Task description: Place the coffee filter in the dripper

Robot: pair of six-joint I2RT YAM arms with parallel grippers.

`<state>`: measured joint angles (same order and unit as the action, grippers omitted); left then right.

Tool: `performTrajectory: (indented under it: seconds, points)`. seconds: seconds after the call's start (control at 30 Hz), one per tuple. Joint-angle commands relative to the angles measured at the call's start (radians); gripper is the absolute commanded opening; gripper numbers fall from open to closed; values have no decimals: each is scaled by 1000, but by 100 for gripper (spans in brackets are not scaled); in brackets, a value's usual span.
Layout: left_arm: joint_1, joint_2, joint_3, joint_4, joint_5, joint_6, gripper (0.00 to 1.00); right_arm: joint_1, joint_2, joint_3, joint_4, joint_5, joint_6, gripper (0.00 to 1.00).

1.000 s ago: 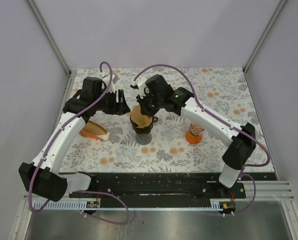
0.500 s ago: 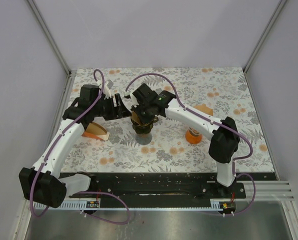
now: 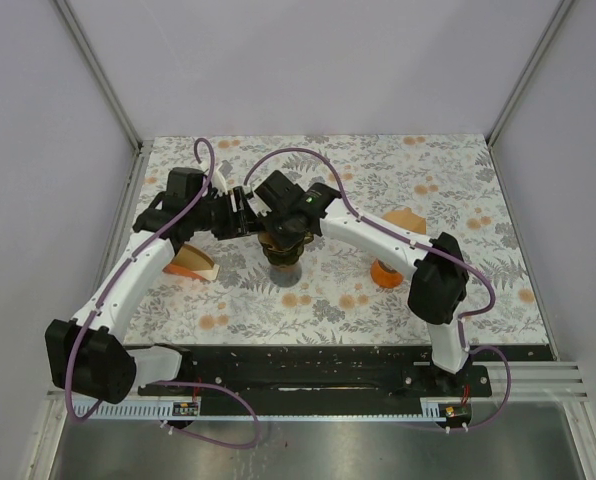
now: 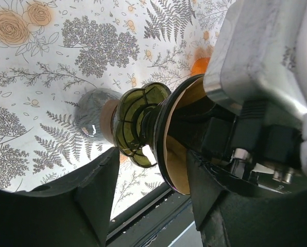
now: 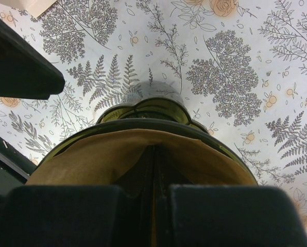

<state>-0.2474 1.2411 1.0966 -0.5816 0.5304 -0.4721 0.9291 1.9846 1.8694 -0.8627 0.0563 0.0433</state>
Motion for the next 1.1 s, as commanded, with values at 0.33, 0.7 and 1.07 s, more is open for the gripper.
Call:
performTrajectory:
  seconds: [0.33,0.7,1.07]
  points:
    - [7,24,-10,51,2,6,44,19,42,-1,-10,8,-13,0]
    - [0,44,6,35,-1,44,18,19,14,23,-2,-13,-37,0]
    - [-20,9,48,-15,-40,76,0,19,-36,54,19,-53,-103,0]
